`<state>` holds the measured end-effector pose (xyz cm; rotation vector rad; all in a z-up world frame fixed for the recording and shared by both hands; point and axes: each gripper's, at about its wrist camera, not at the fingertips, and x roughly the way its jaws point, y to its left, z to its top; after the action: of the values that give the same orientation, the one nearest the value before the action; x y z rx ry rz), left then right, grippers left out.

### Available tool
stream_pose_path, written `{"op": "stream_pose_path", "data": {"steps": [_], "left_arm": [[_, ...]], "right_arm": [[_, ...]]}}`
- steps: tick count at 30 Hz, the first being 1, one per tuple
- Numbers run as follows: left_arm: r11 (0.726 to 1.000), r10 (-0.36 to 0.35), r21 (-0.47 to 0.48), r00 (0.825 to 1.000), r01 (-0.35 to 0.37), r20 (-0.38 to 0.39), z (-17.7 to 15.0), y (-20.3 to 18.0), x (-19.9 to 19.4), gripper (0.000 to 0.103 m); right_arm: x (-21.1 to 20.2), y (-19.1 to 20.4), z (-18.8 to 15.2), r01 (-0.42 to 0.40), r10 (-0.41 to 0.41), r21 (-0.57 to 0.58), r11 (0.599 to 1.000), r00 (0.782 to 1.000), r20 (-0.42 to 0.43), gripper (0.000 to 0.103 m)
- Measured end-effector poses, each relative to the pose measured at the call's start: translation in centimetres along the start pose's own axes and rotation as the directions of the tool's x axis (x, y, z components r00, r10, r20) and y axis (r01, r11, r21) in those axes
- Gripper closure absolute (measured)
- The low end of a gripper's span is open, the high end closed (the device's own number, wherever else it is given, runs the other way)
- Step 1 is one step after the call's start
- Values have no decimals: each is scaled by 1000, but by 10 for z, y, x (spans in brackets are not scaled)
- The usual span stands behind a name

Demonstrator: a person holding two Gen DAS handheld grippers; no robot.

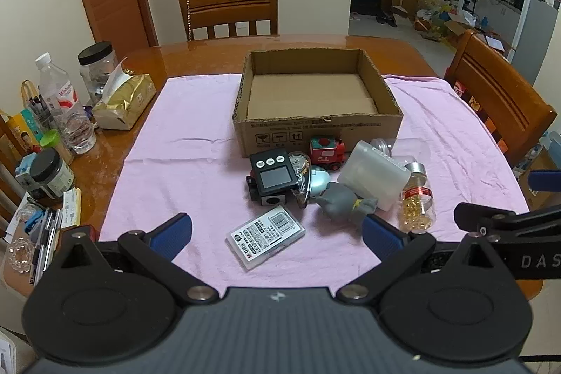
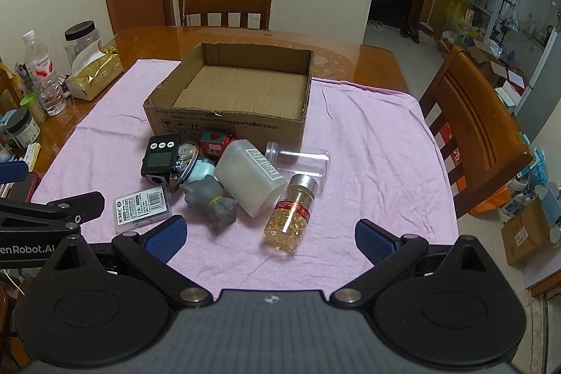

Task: Organize rigid objects
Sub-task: 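Lower the left tool onto the white barcode card while the right tool approaches the capsule bottle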

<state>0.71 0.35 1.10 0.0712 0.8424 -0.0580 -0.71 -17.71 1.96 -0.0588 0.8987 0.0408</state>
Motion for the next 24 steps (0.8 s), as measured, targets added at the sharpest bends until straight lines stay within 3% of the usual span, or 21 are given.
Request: {"op": "stream_pose_path", "data": {"steps": [14, 24], "left_arm": [[999, -30, 18, 999, 30, 16, -8, 3, 27, 1], [999, -26, -22, 999, 26, -41, -18, 17, 82, 1]], "right_arm": [[16, -2, -15, -43, 46, -57, 997, 997, 67, 0], [58, -7, -36, -36, 35, -73, 997, 999, -18, 0]]}}
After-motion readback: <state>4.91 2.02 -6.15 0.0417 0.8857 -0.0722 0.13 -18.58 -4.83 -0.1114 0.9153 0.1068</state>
